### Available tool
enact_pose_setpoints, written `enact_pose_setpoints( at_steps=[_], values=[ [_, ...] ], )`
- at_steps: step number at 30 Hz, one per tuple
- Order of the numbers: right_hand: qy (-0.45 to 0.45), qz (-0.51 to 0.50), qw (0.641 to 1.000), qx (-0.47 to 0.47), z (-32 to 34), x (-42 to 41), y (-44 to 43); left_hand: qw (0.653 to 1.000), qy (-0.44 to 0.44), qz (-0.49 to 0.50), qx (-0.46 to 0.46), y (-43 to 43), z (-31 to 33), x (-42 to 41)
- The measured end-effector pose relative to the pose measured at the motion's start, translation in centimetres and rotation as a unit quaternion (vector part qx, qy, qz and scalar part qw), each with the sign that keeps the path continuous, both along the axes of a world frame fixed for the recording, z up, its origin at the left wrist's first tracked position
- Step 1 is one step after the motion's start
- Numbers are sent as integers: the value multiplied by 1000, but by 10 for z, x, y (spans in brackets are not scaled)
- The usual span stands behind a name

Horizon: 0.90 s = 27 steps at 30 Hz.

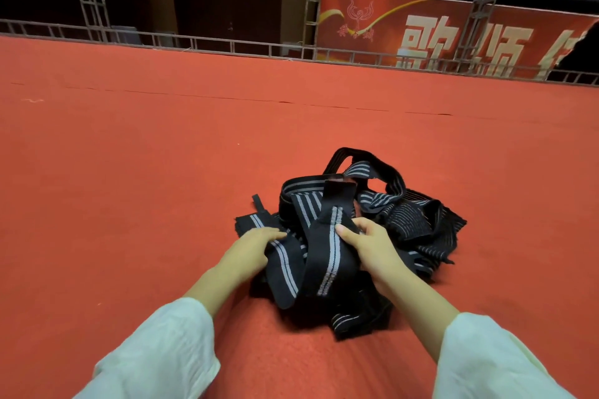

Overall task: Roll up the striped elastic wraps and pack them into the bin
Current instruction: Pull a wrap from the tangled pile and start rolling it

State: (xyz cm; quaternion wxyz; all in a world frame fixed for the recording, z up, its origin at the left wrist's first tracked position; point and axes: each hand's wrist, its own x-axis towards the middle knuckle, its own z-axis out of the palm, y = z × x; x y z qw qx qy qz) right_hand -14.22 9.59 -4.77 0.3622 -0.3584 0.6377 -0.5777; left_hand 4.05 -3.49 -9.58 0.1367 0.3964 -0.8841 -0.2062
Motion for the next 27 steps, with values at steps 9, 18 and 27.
enact_pose_setpoints(
  at_steps=[9,18,27],
  values=[
    [-76,10,995,-69,31,11,9,999,-26,7,42,30,11,14],
    [-278,126,939,-155,116,86,30,898,378,-107,196,109,178,13],
    [-31,59,981,-181,166,122,82,871,466,-65,141,159,224,49]
  ],
)
